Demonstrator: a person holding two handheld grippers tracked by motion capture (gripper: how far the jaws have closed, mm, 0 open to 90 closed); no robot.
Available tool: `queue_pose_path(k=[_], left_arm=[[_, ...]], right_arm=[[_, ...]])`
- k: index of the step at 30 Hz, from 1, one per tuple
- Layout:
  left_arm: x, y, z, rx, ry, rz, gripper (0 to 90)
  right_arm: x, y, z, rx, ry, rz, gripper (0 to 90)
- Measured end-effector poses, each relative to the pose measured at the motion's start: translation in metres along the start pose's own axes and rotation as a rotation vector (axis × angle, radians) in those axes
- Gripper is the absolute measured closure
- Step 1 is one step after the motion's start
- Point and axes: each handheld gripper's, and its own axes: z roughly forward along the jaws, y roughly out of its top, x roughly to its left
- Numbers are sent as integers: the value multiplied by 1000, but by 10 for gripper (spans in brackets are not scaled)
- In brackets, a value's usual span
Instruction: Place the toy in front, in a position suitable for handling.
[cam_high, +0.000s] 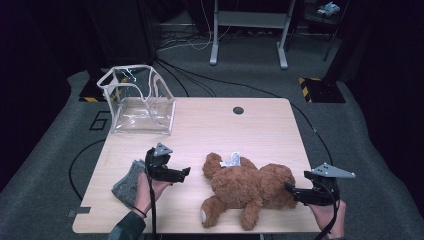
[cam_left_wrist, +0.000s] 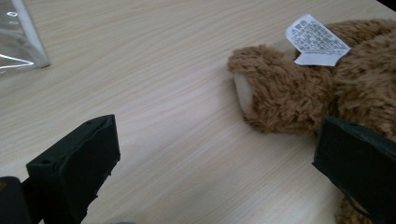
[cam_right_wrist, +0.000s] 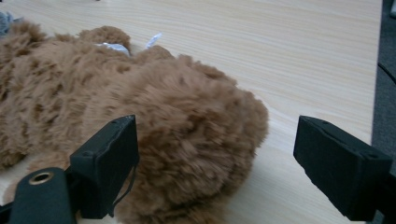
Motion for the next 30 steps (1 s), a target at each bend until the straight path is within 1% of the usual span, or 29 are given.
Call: queue_pose_path(k=[2,3,4,7,8,9,10,11,13,15,17,19,21,22,24,25,27,28,30], left_arm=[[-5,1,4,13,-11,16,1],[-8,2,5,14,-19,15,1],[-12,3,7,9,-22,15,1],[-19,5,8,11,-43,31,1],[-24,7,9,12,-56,38,1],[-27,8,10,5,-62,35,2],[-30,9,11,6,-65,45,6],[-33,10,12,7,-68,51,12],[-37,11,14,15,-82,58,17],[-44,13,16,12,-94,62,17],[-51,14,18,9,-118,66,18],[-57,16,19,5,-128,76,25],[-64,18,21,12,-147,97,32],[-67,19,22,4,-152,95,34],[-74,22,24,-1,-180,94,47],[-76,22,25,-2,-185,103,51],[-82,23,27,-2,-207,108,67],[-86,23,28,-6,-209,117,75],[-89,24,30,-5,-223,134,90]], right_arm=[[5,2,3,0,8,-11,140],[7,3,3,6,10,-12,142],[8,4,4,5,19,-21,142],[12,5,6,10,24,-33,146],[13,5,7,12,24,-31,146],[14,5,8,13,27,-29,146],[14,6,9,13,27,-34,146],[15,6,10,14,31,-28,146],[16,6,11,21,31,-31,148],[18,6,14,30,33,-32,153],[19,5,16,36,30,-38,157],[20,4,18,42,33,-39,164],[21,4,20,47,35,-39,179],[22,4,20,48,34,-42,186],[23,4,22,58,31,-55,202],[24,4,23,59,31,-60,214],[25,4,24,71,31,-60,221],[25,4,25,72,29,-66,227],[25,5,26,74,30,-63,242]])
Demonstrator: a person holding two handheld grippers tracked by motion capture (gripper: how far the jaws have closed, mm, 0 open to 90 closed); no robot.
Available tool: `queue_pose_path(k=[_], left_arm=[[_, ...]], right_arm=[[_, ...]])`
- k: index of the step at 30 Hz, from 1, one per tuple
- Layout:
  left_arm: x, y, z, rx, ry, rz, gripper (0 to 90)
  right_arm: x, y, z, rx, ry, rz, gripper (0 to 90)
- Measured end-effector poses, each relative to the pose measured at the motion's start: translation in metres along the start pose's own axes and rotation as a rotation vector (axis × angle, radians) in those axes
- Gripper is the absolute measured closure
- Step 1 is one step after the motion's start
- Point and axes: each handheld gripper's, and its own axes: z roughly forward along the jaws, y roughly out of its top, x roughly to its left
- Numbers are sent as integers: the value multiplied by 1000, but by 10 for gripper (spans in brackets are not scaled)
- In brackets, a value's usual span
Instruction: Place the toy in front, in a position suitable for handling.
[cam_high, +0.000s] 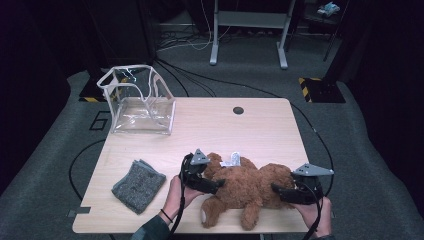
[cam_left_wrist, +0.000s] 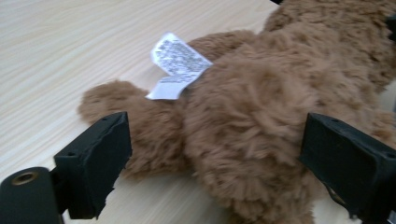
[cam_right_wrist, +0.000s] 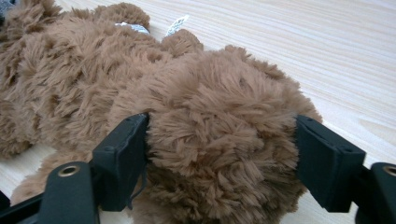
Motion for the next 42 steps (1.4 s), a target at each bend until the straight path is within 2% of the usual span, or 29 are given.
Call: queue_pose_path(k=[3,5,7,8,12,15,16,19,20,22,25,27,33,42], left_arm=[[-4,2,6,9,-16,38,138],[-5,2,9,9,-26,43,173],[-6,2,11,10,-31,55,294],[-6,2,12,9,-44,64,329],[-7,-1,18,25,-64,78,498],[-8,-3,22,22,-58,81,617],[-8,-4,23,19,-57,78,637],[-11,-6,26,13,-44,90,696],[-11,-6,25,14,-39,101,704],[-11,-8,24,-10,-36,87,717],[-12,-9,21,-29,-28,91,744],[-11,-8,19,-19,-29,104,757],[-8,-5,14,-9,-62,79,779],[-3,-3,5,-32,-72,62,788]], right_arm=[[1,0,1,7,-5,-1,275],[0,0,2,11,-9,-2,290],[0,0,3,4,-13,-8,316],[0,0,4,10,-10,4,330],[0,0,8,27,-11,1,401],[1,-1,12,51,-10,1,473],[0,-1,13,60,-15,-10,488],[0,-3,16,56,-8,1,549],[-1,-3,16,57,-6,3,563],[-1,-4,15,42,0,10,585],[-2,-4,11,12,4,11,613],[-1,-4,10,0,-5,8,625],[3,-1,5,-25,-19,-10,676],[5,5,1,-59,-17,-21,726]])
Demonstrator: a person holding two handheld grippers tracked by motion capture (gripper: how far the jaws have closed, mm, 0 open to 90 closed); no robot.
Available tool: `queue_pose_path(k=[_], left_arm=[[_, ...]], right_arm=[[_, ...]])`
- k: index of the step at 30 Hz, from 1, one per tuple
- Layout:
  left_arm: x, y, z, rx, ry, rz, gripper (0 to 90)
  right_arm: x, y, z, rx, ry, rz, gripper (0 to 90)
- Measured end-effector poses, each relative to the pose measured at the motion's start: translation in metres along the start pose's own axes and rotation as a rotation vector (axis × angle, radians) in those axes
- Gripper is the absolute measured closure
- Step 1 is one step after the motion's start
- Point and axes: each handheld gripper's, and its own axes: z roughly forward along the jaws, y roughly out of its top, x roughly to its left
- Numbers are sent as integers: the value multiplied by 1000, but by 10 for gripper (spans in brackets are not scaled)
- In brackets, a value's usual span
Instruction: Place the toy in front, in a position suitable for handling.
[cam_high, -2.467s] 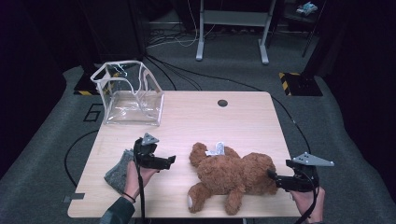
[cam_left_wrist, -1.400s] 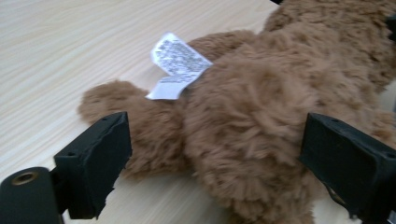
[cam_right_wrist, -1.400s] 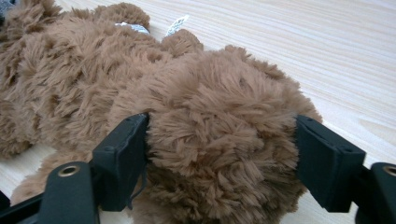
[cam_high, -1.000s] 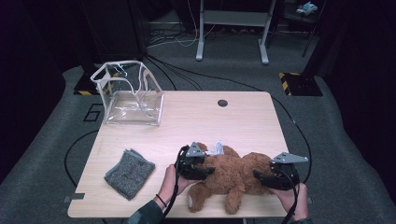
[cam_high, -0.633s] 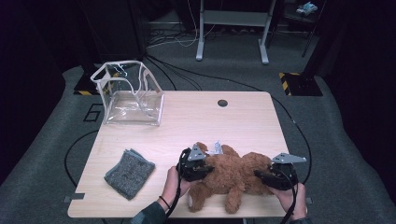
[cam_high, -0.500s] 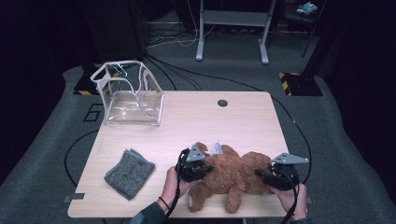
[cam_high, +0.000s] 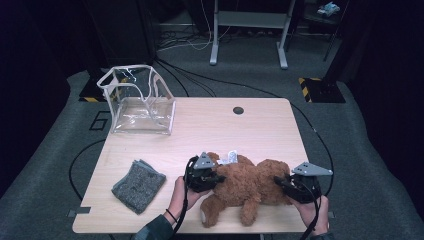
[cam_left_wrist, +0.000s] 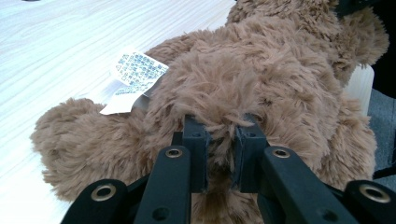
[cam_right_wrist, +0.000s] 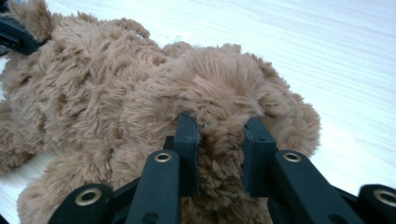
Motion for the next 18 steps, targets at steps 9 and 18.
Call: queue_pose_path(k=[9,18], left_arm=[[9,9,-10,-31,25,-22,789],[29,20,-18,-34,75,-27,788]], right_arm=[[2,16,2,-35,6,-7,745],[2,42,15,-63,13,-15,769]])
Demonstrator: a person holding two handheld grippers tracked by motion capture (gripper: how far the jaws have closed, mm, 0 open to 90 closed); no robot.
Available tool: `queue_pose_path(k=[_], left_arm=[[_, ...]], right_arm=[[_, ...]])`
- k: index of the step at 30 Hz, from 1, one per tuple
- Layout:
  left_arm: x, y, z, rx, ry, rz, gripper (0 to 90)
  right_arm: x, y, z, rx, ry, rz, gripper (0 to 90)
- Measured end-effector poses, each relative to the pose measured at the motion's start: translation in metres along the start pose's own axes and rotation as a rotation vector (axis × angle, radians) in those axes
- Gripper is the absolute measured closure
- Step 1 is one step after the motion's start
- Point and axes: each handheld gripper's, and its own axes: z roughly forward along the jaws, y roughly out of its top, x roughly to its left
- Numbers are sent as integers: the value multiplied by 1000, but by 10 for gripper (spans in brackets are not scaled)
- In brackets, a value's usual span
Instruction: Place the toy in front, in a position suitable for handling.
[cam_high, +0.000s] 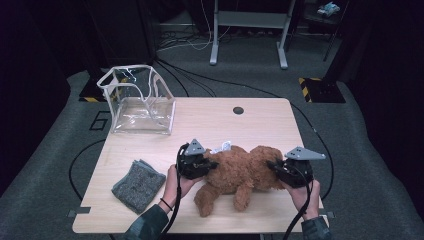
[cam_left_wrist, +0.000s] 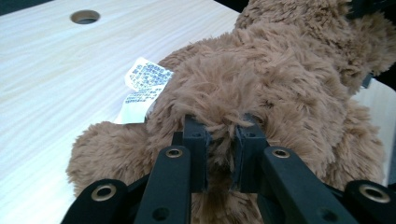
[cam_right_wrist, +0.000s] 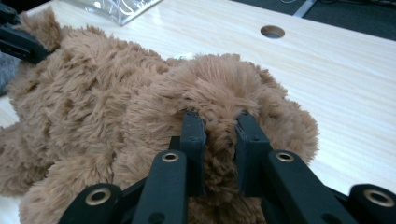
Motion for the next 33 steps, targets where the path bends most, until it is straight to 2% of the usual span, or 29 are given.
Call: queue_pose_path(k=[4,6,16,22,28,30,31,32,33], left_arm=[[9,4,0,5,19,-9,793],[14,7,-1,6,34,0,794],[38,25,-5,-17,75,14,796],[53,36,-1,-11,107,25,798],[67,44,4,15,147,33,798],[73,48,9,36,144,41,797],[74,49,14,53,134,42,797],[72,49,19,84,176,70,796],[72,48,24,100,184,76,794]], right_arm=[[0,9,13,11,4,-4,786],[1,13,18,11,0,2,792],[-2,36,37,-21,0,7,795],[-3,45,53,-30,2,36,800],[-5,52,75,-11,-3,51,830],[-5,54,82,-5,-3,51,900],[-6,55,87,-13,38,64,900],[-5,57,93,26,45,65,874],[-1,58,101,80,7,36,853]])
